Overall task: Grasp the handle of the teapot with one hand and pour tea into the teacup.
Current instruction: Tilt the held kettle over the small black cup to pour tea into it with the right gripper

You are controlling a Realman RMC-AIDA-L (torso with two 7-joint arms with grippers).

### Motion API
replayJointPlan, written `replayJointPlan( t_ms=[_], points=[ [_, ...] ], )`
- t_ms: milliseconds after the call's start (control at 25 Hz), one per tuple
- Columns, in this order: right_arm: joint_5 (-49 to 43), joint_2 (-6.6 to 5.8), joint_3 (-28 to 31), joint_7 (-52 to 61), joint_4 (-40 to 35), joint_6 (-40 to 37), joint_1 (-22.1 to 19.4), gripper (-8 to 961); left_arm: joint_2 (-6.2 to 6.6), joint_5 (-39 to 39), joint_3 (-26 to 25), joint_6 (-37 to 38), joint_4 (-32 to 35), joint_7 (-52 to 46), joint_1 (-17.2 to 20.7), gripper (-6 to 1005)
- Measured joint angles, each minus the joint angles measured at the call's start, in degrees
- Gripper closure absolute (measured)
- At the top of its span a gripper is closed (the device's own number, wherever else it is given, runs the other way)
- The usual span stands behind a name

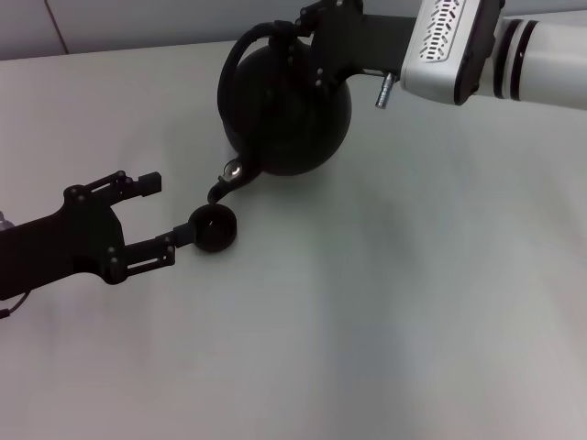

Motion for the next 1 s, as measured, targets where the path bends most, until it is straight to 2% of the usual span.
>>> replayJointPlan(
  t_ms=[1000],
  points=[
    [0.02, 0.1, -1.33, -3.03, -0.53, 0.09, 0.97, 865, 0.0, 0.19, 0.0, -1.15, 0.05, 0.09, -0.43, 199]
  ],
)
